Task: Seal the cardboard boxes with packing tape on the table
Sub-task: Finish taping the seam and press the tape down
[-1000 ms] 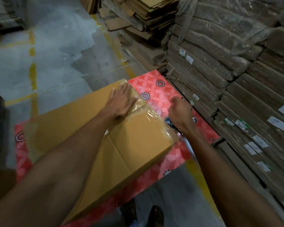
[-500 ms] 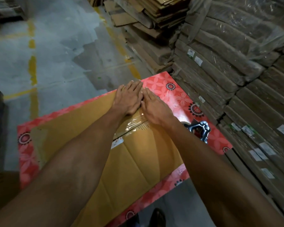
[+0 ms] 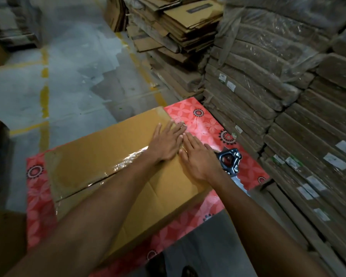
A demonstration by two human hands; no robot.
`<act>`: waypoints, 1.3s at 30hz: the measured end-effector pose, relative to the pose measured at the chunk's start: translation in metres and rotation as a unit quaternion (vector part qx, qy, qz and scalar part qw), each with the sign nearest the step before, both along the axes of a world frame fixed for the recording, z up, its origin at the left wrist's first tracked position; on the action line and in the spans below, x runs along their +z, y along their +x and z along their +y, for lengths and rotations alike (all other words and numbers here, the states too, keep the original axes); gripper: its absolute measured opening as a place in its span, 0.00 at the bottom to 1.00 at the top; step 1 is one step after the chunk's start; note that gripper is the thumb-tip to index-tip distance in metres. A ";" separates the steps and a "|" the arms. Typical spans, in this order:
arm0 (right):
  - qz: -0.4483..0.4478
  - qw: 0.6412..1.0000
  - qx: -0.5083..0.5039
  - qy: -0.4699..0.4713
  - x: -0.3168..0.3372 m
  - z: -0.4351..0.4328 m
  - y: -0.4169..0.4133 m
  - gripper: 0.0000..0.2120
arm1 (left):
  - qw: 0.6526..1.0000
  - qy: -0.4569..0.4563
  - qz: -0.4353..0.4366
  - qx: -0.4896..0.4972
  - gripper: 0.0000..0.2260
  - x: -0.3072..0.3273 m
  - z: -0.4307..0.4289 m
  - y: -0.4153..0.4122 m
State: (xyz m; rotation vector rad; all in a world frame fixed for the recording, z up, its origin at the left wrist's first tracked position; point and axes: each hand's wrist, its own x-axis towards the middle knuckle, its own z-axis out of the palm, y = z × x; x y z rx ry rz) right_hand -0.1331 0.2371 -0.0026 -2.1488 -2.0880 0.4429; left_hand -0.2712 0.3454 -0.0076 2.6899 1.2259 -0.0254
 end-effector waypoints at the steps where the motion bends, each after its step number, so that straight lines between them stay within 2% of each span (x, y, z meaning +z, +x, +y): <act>1: 0.005 1.000 0.004 -0.003 -0.001 0.000 0.002 0.30 | 1.000 0.007 -0.020 0.008 0.24 -0.002 -0.015 0.001; 6: 0.003 0.999 0.029 0.020 -0.001 -0.024 0.007 0.29 | 0.998 0.011 -0.017 0.053 0.23 -0.004 -0.023 0.000; 11: 0.008 0.996 -0.028 0.090 -0.023 -0.100 0.018 0.29 | 0.997 -0.002 0.002 0.077 0.24 0.001 -0.030 0.006; 14: 0.086 0.981 -0.118 0.128 -0.041 -0.120 0.002 0.30 | 0.993 -0.028 0.019 0.116 0.27 0.008 -0.032 -0.003; 18: 0.235 0.935 -0.214 0.159 -0.048 -0.134 -0.026 0.32 | 0.983 -0.040 0.048 0.172 0.33 0.010 -0.028 -0.064; 21: 0.321 0.908 -0.238 0.125 -0.046 -0.143 -0.045 0.37 | 0.966 -0.038 0.066 0.246 0.34 0.010 -0.022 -0.131; 26: 0.357 0.895 -0.262 0.049 -0.026 -0.149 -0.089 0.44 | 0.935 -0.063 0.072 0.342 0.38 0.017 -0.013 -0.215; 28: 0.396 0.880 -0.264 0.006 -0.011 -0.154 -0.118 0.47 | 0.932 -0.059 0.067 0.352 0.37 0.019 -0.011 -0.229; 30: 0.422 0.873 -0.244 -0.033 -0.002 -0.163 -0.150 0.54 | 0.934 -0.040 0.058 0.349 0.36 0.023 -0.014 -0.229; 32: 0.448 0.860 -0.240 -0.049 -0.008 -0.157 -0.169 0.63 | 0.936 -0.016 0.058 0.346 0.35 0.027 -0.020 -0.228; 34: 0.449 0.856 -0.249 -0.049 -0.018 -0.127 -0.163 0.66 | 0.925 -0.012 0.062 0.374 0.35 0.033 -0.027 -0.240; 36: 0.430 0.871 -0.237 -0.009 -0.024 -0.081 -0.137 0.62 | 0.900 -0.016 0.066 0.431 0.34 0.036 -0.042 -0.263; 37: 0.415 0.890 -0.189 0.027 -0.021 -0.056 -0.122 0.52 | 0.884 -0.011 0.062 0.464 0.34 0.038 -0.053 -0.271; 39: 0.321 0.941 -0.086 0.059 -0.005 -0.009 -0.099 0.26 | 0.855 -0.020 0.066 0.513 0.36 0.037 -0.082 -0.275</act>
